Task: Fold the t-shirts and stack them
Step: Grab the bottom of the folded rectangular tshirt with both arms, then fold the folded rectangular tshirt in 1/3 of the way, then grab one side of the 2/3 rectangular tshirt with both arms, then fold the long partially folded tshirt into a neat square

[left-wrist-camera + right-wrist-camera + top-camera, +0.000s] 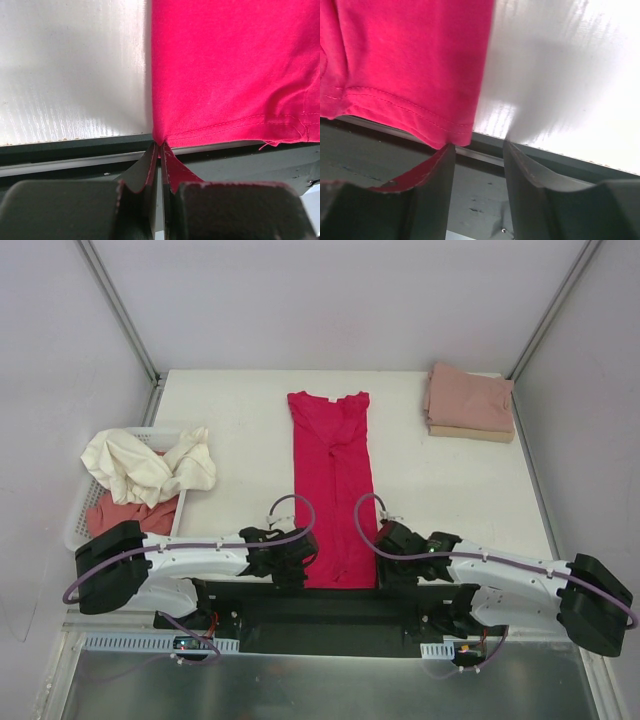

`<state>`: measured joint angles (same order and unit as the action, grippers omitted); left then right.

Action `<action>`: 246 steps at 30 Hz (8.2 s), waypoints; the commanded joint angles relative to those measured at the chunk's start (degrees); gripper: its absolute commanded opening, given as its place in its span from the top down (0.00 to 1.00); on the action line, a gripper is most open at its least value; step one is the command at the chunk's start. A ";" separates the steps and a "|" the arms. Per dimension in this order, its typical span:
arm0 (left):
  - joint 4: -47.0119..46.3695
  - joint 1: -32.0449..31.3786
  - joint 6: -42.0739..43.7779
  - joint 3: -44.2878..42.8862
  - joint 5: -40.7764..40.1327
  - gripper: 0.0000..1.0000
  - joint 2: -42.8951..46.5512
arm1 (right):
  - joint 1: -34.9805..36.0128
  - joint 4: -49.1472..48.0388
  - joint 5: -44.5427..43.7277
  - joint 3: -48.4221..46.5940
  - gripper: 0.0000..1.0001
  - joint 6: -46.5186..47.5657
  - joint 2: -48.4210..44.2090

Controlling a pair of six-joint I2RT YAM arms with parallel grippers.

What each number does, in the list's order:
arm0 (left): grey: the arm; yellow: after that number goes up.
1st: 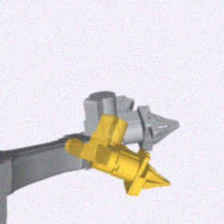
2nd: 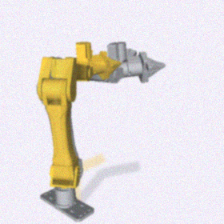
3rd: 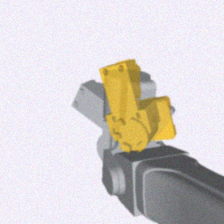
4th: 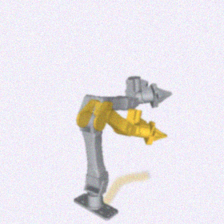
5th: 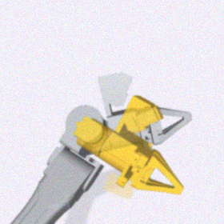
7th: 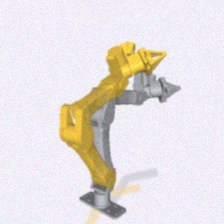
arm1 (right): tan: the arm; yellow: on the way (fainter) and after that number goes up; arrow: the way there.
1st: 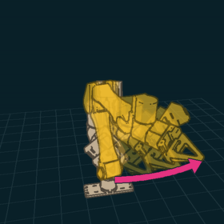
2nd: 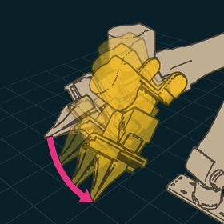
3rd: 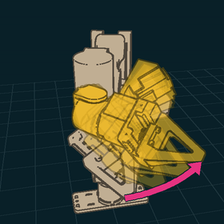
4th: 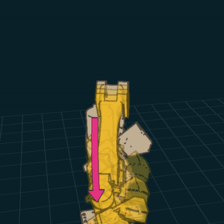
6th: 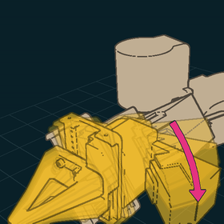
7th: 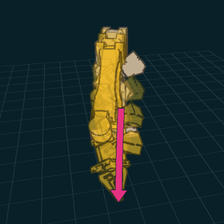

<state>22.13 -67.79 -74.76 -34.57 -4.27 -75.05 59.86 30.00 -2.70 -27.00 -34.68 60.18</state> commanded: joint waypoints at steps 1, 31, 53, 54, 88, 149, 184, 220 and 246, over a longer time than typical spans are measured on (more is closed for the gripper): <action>0.55 0.20 -1.35 1.26 0.58 1.00 1.75 | 0.70 -2.49 -2.57 -2.44 0.55 -1.89 1.95; -0.07 -4.19 2.25 0.29 0.32 1.00 7.54 | 8.00 2.42 -4.41 -6.30 0.99 -1.89 -2.43; 0.90 21.90 28.35 -25.01 -7.86 1.00 -2.73 | -18.19 -1.96 -6.63 -37.83 1.00 24.12 17.40; 0.90 24.17 29.23 -25.81 -7.68 1.00 -3.69 | -18.89 -2.05 -6.27 -39.25 0.99 24.56 18.90; 0.81 40.10 38.55 -48.31 3.57 0.80 -33.85 | -34.37 0.06 8.24 -65.89 0.91 28.88 53.72; -18.88 34.31 21.24 -2.89 15.70 1.00 -10.57 | -30.94 -23.14 21.51 -12.56 0.99 13.75 29.56; -8.60 24.61 29.67 -13.85 -4.79 1.00 17.85 | -26.80 9.91 8.23 -35.90 0.97 26.50 2.65; -6.06 45.02 39.17 -50.33 9.01 0.59 -33.93 | -44.83 9.64 18.35 -75.46 0.54 30.10 58.45; -3.67 37.82 32.31 -3.96 4.89 0.01 19.31 | -43.16 -5.22 14.74 -43.64 0.03 31.69 21.53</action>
<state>17.43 -30.04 -39.53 -46.02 3.18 -59.64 16.36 22.85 6.22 -66.78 -3.77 72.79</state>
